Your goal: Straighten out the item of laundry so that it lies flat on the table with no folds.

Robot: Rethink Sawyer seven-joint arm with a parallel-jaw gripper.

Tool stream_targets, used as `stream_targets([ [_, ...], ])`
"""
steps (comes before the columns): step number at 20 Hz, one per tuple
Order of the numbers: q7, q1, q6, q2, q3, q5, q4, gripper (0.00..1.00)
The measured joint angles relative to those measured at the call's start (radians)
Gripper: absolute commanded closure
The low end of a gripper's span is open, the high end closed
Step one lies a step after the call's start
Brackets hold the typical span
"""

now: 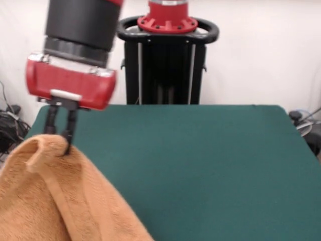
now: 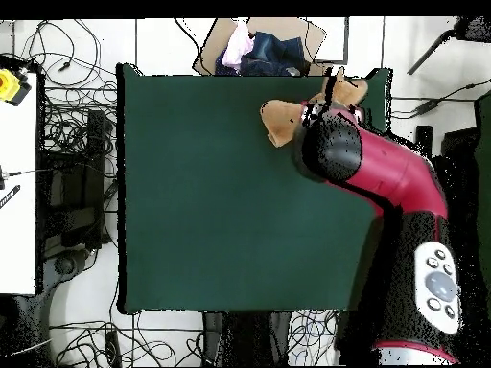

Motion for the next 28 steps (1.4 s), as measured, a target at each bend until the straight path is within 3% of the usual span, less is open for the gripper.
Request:
stream_targets([
  [7, 0.0, -0.045, -0.006, -0.007, -0.013, -0.16, 0.067, 1.0],
  [13, 0.0, 0.059, 0.011, 0.037, -0.108, -0.307, 0.041, 1.0],
  [14, 0.0, 0.11, 0.042, 0.061, -0.145, -0.341, 0.022, 1.0],
  [21, 0.0, 0.26, 0.263, 0.145, -0.238, -0.389, -0.045, 1.0],
  [28, 0.0, 0.279, 0.39, 0.172, -0.283, -0.402, -0.081, 1.0],
])
